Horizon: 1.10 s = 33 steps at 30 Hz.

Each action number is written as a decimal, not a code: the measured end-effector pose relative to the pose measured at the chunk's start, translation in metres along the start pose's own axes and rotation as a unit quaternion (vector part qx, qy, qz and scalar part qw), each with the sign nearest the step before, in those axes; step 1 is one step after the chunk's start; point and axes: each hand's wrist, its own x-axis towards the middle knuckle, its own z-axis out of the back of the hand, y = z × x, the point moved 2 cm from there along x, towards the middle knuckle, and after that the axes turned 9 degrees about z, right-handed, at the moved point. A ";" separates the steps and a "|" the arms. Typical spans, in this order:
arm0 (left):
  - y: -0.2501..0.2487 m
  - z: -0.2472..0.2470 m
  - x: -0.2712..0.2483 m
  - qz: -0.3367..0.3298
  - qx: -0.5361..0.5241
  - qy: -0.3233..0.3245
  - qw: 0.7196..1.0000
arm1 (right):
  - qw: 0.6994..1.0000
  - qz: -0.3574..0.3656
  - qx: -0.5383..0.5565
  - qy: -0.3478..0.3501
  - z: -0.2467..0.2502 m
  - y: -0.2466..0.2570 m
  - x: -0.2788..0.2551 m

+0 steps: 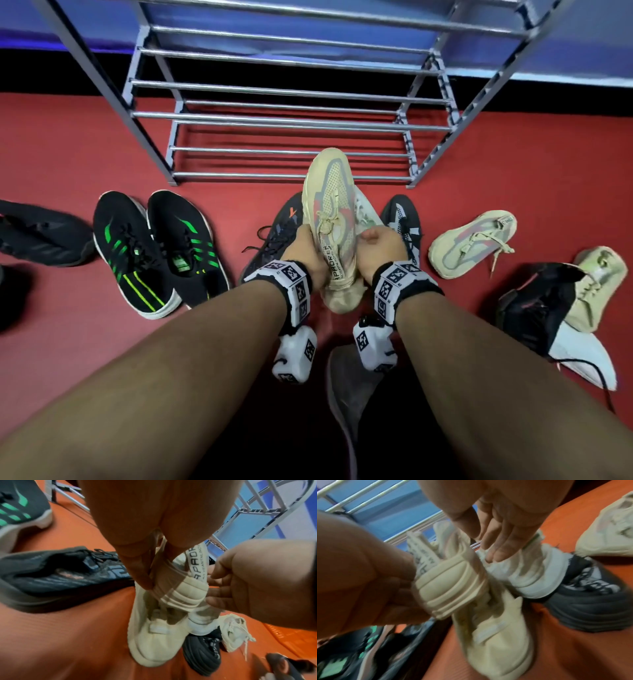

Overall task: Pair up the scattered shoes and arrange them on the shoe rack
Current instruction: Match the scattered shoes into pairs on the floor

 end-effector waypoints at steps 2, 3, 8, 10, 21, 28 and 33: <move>-0.006 -0.009 0.001 -0.009 0.009 -0.009 1.000 | 0.999 -0.004 -0.006 -0.036 0.019 -0.013 0.007; -0.008 -0.014 0.001 -0.018 0.013 -0.009 1.000 | 0.998 -0.007 -0.014 -0.058 0.028 -0.020 0.010; -0.015 -0.042 -0.006 -0.066 0.007 0.016 0.998 | 0.987 -0.043 -0.069 -0.136 0.059 -0.060 0.028; -0.017 -0.052 -0.009 -0.077 0.020 0.018 0.997 | 0.986 -0.092 -0.101 -0.098 0.061 -0.076 0.033; -0.008 -0.059 0.012 -0.043 0.044 0.003 0.998 | 0.973 -0.123 -0.195 0.009 0.051 -0.137 0.049; -0.004 -0.058 0.014 -0.026 0.048 -0.004 0.999 | 0.971 -0.160 -0.174 0.024 0.055 -0.133 0.065; -0.001 -0.058 0.014 -0.029 0.041 -0.002 0.999 | 0.972 -0.122 -0.200 0.012 0.056 -0.130 0.061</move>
